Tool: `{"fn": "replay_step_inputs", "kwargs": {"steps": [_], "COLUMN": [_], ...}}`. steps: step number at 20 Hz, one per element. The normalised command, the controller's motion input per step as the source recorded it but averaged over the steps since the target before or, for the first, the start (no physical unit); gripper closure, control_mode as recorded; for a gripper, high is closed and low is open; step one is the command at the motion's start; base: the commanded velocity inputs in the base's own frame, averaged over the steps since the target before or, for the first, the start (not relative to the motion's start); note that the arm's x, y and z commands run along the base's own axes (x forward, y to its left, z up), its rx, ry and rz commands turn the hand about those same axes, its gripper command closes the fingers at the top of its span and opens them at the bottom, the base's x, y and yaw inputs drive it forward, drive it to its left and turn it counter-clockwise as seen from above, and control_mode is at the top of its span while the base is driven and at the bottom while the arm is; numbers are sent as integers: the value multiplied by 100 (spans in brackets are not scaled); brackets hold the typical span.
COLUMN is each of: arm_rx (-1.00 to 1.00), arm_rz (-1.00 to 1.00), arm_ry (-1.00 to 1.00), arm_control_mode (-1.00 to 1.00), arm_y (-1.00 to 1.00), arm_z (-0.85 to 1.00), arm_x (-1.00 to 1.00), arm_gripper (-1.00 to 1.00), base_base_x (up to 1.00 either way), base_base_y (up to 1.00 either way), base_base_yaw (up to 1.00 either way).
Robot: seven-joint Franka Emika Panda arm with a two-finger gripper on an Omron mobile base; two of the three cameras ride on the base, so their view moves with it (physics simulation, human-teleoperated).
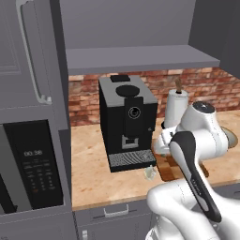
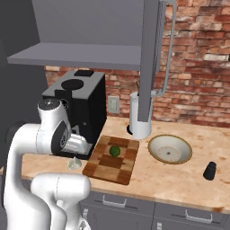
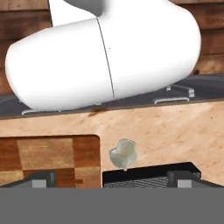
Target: Open the cabinet. Place the bowl and condiment on the counter. Then place the lime and garlic on the cutting board.
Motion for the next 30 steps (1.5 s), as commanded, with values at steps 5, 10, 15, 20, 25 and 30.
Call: {"fn": "replay_step_inputs", "kwargs": {"steps": [5,10,15,20,25,30], "arm_rx": [0,0,0,0,0,0], "arm_rz": [-6,-7,-13,-11,-6,0], "arm_ry": [6,5,5,6,6,1], "arm_control_mode": [-100,-100,-100,-100,-100,-100], "arm_y": [25,15,9,11,2,0], "arm_z": [-26,-21,-17,-18,-24,-26], "arm_x": [0,0,0,0,0,0], "arm_gripper": [-100,-100,-100,-100,-100,-100], "base_base_x": [0,0,0,0,0,0], "base_base_y": [0,0,0,0,0,0], "base_base_yaw": [0,0,0,0,0,0]}}
